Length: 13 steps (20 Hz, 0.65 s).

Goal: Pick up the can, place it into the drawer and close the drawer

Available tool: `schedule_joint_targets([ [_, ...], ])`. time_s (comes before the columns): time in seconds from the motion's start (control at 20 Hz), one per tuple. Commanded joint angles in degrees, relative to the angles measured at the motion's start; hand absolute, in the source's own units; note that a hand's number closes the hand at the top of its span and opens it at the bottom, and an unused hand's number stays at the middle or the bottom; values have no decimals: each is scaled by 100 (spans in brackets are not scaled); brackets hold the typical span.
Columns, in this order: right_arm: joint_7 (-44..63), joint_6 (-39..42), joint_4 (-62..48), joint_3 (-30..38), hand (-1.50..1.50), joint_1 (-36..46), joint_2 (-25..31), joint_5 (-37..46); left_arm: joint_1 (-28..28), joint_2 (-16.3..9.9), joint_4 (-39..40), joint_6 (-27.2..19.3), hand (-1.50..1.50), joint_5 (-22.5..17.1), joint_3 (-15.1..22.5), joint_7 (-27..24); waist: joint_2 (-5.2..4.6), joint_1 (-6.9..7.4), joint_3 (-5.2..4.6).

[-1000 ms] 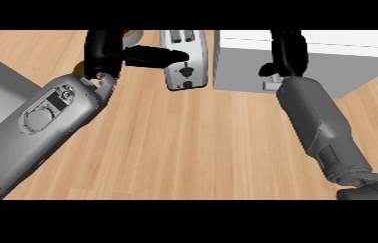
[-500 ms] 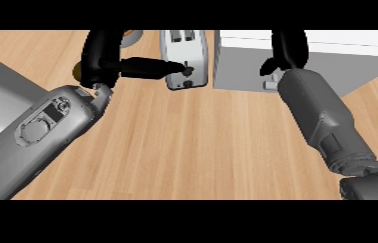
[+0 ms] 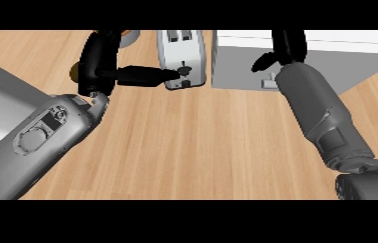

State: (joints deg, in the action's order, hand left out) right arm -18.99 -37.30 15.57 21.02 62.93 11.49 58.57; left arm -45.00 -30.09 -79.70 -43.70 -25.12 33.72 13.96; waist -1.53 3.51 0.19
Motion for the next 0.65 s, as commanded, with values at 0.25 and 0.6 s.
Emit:
schedule_joint_targets([
  [0.25,-718,646,352,1284,-150,543,-427,-1601,436,22,-192,-64,-150,86,-60,-186,63,17,5],
  [0.6,-910,1017,175,1624,-150,606,-520,-2056,812,-156,-452,164,-150,63,-292,-222,68,-36,-12],
])
